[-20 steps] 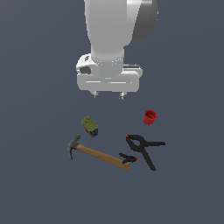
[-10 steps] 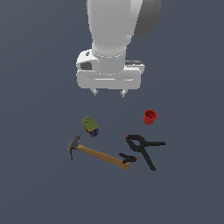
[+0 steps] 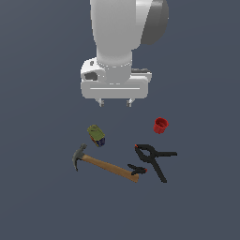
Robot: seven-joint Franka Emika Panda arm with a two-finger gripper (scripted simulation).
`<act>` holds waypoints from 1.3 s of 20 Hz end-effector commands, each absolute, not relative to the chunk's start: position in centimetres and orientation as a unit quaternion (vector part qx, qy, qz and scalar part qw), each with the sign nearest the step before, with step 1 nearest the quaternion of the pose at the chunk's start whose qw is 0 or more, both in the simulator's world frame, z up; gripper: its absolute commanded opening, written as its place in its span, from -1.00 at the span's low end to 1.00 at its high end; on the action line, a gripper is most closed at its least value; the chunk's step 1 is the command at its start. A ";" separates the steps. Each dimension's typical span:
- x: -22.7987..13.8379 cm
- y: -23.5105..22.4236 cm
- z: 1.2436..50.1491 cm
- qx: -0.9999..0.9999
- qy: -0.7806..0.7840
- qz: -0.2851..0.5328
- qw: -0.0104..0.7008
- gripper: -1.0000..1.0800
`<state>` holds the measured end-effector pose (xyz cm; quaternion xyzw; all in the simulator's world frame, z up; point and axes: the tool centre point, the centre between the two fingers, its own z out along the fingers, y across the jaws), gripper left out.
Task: Pick up a designated object from a clutter of objects.
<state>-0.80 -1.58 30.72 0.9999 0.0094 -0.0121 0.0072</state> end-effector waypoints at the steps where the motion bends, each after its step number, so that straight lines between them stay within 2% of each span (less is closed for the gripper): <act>1: -0.7 -1.9 30.0 1.000 0.021 -0.012 0.006 0.92; 26: -1.3 -8.8 17.2 0.972 0.235 -0.003 -0.003 0.92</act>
